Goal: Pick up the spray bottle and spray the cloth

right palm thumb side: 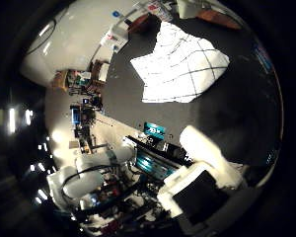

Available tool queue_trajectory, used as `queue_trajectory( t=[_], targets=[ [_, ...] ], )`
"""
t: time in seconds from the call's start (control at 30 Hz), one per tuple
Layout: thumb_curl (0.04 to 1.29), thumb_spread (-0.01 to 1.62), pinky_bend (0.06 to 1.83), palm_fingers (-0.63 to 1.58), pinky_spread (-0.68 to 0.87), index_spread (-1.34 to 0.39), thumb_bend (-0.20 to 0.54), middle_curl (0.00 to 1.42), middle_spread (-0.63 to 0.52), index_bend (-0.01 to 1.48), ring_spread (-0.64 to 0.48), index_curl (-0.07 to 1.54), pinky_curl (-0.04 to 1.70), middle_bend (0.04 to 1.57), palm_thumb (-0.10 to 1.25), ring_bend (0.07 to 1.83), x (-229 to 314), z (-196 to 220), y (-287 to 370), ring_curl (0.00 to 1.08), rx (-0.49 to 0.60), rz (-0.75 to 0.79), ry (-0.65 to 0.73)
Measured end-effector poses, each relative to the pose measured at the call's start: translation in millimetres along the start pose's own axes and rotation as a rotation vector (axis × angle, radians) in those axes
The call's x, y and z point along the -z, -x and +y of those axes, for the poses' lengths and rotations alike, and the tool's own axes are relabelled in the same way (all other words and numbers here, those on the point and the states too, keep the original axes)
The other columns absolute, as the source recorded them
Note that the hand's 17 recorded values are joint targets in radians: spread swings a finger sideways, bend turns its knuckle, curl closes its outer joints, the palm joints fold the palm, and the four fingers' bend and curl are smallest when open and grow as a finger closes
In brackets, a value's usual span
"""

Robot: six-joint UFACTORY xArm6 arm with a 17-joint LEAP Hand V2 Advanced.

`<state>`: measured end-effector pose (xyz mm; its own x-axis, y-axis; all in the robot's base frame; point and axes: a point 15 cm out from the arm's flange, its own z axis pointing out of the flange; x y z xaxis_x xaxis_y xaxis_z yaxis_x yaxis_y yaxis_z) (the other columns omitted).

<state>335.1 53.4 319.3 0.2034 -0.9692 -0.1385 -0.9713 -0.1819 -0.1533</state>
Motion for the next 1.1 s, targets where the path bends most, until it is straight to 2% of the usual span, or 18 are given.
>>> queue_trajectory(
  t=[0.13, 0.43, 0.77, 0.93, 1.1],
  targets=[
    [0.26, 1.14, 0.24, 0.1, 0.39, -0.35, -0.037, 0.29, 0.08, 0.19, 0.19, 0.36, 0.33, 0.19, 0.5, 0.19, 18.8, -9.5, -27.4, 0.19, -0.005, 0.017, -0.09],
    [0.23, 1.07, 0.24, 0.12, 0.39, -0.39, -0.028, 0.3, 0.04, 0.19, 0.18, 0.33, 0.33, 0.19, 0.29, 0.19, 40.6, -1.0, -60.6, 0.21, -0.008, 0.034, -0.142],
    [0.24, 1.07, 0.25, 0.15, 0.39, -0.39, -0.023, 0.31, 0.03, 0.17, 0.17, 0.32, 0.33, 0.19, 0.27, 0.2, 61.4, 5.2, -114.6, 0.22, -0.052, 0.036, -0.225],
    [0.24, 1.1, 0.24, 0.22, 0.39, -0.38, -0.012, 0.3, 0.03, 0.19, 0.16, 0.32, 0.32, 0.19, 0.31, 0.22, 71.8, -6.9, -120.2, 0.24, -0.059, -0.047, -0.337],
    [0.24, 1.13, 0.23, 0.25, 0.39, -0.38, -0.019, 0.3, 0.02, 0.18, 0.16, 0.33, 0.31, 0.19, 0.34, 0.21, 83.7, -6.3, -151.0, 0.24, -0.123, -0.088, -0.436]
  ],
)
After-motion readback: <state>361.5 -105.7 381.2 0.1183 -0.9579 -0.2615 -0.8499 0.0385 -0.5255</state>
